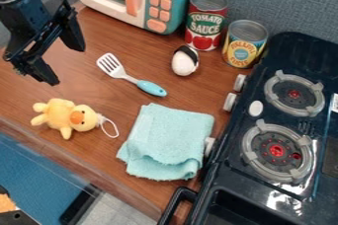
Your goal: Moved the spatula to the left side of the table
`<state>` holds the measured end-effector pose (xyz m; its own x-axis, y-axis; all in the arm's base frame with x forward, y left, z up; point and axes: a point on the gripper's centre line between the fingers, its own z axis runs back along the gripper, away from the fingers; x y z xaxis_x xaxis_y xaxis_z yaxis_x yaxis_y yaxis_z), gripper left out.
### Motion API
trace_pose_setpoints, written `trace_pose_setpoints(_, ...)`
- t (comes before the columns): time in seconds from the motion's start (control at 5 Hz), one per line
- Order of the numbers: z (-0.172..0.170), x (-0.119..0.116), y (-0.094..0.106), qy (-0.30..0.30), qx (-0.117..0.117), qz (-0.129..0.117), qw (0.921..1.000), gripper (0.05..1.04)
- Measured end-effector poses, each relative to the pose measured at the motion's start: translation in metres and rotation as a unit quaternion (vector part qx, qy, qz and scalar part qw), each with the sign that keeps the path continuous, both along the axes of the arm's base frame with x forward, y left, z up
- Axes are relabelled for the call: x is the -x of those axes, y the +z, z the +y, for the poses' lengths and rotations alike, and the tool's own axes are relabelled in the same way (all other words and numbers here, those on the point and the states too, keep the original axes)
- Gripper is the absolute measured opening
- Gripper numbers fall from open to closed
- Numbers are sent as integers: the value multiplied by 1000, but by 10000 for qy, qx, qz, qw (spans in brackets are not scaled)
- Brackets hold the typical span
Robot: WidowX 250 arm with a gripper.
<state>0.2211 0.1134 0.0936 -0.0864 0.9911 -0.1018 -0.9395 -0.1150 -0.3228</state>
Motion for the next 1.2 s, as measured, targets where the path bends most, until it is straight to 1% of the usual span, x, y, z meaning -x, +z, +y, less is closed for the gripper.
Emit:
trace_pose_setpoints(0.2, -2, 1, -6, -34, 78, 108, 9999, 1000)
trace_pose_setpoints(0.4, -2, -18, -9, -526, 18, 164, 9985, 1000)
trace_pose_setpoints(0.6, -7, -36, -14, -1023, -342, 256, 9938, 999)
trace_pose_setpoints(0.8, -13, -62, -19, -1391, -246, 374, 9893, 1000)
trace_pose_setpoints(1.0, -15, -82, -27, -1190, -158, 465, 9917, 1000)
trace_pose_setpoints(1.2, -18, -96, -36, -1024, -193, 551, 9930, 1000)
